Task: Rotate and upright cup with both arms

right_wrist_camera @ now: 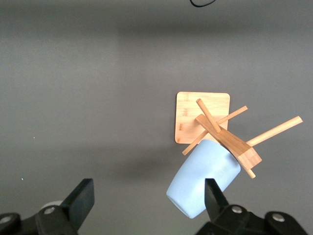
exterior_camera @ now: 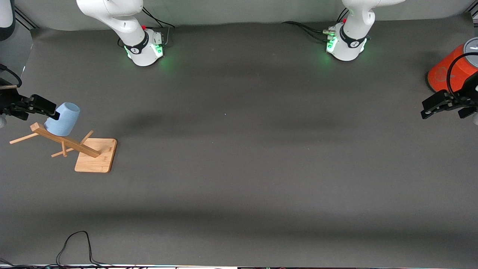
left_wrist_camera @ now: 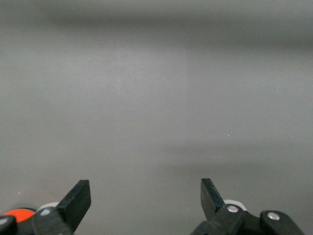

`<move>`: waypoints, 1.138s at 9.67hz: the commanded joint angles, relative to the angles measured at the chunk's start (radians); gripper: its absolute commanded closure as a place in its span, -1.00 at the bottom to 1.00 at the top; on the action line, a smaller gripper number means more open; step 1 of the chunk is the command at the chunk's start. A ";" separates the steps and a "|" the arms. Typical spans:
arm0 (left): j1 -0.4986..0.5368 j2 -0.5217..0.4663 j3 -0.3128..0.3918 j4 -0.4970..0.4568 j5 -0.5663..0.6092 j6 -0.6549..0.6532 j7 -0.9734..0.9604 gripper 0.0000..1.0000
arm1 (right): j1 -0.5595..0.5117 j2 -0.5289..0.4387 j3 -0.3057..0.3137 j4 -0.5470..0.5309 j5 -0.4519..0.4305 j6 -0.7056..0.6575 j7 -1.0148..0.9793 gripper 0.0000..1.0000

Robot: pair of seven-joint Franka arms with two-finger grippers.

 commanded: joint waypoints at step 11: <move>-0.002 -0.029 0.002 -0.030 -0.002 0.004 -0.002 -1.00 | -0.001 -0.099 -0.005 -0.105 -0.004 0.002 -0.008 -1.00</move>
